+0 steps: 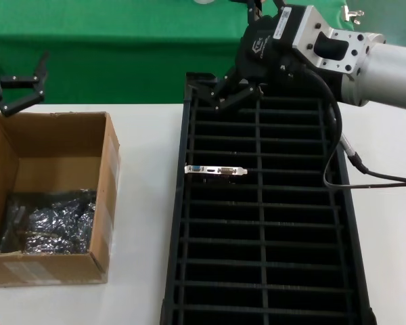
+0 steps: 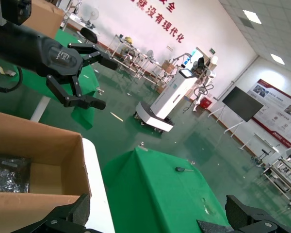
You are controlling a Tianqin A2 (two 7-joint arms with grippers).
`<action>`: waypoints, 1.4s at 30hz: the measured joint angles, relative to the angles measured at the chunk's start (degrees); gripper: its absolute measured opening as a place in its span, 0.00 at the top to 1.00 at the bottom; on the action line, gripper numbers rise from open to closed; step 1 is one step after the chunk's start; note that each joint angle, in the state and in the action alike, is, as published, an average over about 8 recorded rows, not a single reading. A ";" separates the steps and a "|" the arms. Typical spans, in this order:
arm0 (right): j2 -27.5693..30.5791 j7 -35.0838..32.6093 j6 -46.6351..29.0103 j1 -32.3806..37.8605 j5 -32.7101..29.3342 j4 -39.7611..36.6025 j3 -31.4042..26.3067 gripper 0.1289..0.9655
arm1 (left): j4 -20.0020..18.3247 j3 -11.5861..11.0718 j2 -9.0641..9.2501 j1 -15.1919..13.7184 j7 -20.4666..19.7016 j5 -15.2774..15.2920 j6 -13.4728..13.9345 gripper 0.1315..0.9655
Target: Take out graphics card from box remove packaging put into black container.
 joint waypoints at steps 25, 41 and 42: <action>0.00 0.00 0.00 0.00 0.00 0.00 0.00 0.00 | 0.00 0.00 0.00 0.00 0.00 0.00 0.00 0.00; 0.00 0.00 0.00 0.00 0.00 0.00 0.00 0.00 | 0.00 0.00 0.00 0.00 0.00 0.00 0.00 0.00; 0.00 0.00 0.00 0.00 0.00 0.00 0.00 0.00 | 0.00 0.00 0.00 0.00 0.00 0.00 0.00 0.00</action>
